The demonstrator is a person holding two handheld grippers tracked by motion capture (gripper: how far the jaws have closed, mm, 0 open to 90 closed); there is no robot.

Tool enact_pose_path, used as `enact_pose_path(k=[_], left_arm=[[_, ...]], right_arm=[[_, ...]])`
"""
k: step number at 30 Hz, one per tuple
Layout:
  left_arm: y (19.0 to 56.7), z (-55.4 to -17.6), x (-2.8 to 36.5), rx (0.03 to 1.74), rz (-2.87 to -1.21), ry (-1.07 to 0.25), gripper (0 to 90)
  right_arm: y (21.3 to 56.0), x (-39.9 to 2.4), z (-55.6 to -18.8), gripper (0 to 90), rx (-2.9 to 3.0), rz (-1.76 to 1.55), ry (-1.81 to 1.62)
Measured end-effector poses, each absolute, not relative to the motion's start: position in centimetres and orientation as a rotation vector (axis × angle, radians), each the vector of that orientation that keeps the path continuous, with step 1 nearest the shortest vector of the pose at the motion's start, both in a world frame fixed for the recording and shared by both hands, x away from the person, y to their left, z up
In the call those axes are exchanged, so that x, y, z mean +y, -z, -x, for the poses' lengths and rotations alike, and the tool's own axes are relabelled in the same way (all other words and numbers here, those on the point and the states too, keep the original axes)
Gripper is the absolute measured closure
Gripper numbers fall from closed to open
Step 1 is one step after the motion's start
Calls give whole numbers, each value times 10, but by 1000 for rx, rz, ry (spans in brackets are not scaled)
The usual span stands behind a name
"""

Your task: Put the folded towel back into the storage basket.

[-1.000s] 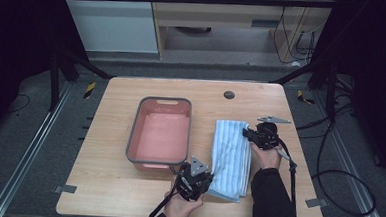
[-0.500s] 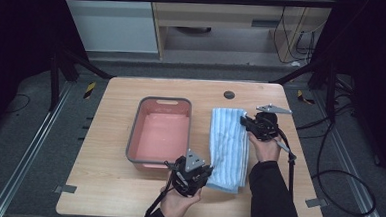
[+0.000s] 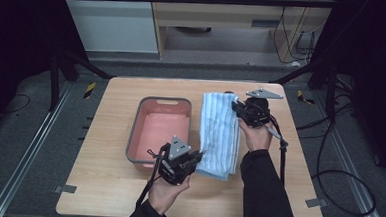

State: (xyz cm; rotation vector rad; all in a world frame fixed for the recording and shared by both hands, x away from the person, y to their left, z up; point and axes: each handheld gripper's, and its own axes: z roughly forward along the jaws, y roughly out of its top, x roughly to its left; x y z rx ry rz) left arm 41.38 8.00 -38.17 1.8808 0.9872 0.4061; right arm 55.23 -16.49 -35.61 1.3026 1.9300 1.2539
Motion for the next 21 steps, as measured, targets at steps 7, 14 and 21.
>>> enact_pose_path(k=[7, 14, 21], left_arm=[[367, -418, 107, 1013, -1841, -448, 856], [358, -418, 127, 1031, -1813, -480, 856], [347, -422, 155, 1070, -1759, -504, 856]], right_arm=[[343, -137, -562, 839, 1939, -1266, -1268], [334, -114, -568, 839, 1935, -1242, -1295], [325, -86, -577, 839, 1926, -1217, -1329]])
